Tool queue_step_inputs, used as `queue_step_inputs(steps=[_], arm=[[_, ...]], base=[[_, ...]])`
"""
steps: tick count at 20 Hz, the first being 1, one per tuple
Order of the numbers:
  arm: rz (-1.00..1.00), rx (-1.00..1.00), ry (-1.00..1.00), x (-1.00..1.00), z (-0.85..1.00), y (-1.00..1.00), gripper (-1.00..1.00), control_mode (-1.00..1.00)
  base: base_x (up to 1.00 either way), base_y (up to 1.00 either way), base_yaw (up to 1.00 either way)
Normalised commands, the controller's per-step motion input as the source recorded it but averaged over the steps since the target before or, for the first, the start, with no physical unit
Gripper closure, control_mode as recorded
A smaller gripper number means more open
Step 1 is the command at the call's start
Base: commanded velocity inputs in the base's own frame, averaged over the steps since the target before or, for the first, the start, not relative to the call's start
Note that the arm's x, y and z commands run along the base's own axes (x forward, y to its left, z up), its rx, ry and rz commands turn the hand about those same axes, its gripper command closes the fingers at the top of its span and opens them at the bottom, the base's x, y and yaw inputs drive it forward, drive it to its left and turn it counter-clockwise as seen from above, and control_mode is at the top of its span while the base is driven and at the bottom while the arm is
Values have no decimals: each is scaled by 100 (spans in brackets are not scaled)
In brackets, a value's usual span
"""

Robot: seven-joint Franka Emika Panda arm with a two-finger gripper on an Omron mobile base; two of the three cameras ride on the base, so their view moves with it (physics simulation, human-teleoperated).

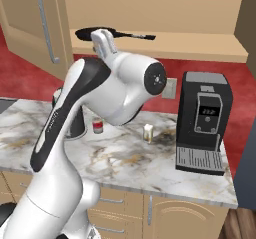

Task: Pick the pan from the cabinet and place it on the stove. Then turn on the stove burner for the pan.

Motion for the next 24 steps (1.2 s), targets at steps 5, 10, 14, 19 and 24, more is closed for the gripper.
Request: queue_step_inputs(steps=[5,10,14,19,24], arm=[[21,19,9,28,-26,35,-100,-100],[15,8,11,0,0,57,-100,-100],[12,3,11,-1,0,64,-100,-100],[10,0,5,-42,0,70,-100,-100],[7,0,0,-95,0,72,-100,-100]], base=[[0,0,0],[0,0,0],[0,0,0],[0,0,0],[0,0,0]])
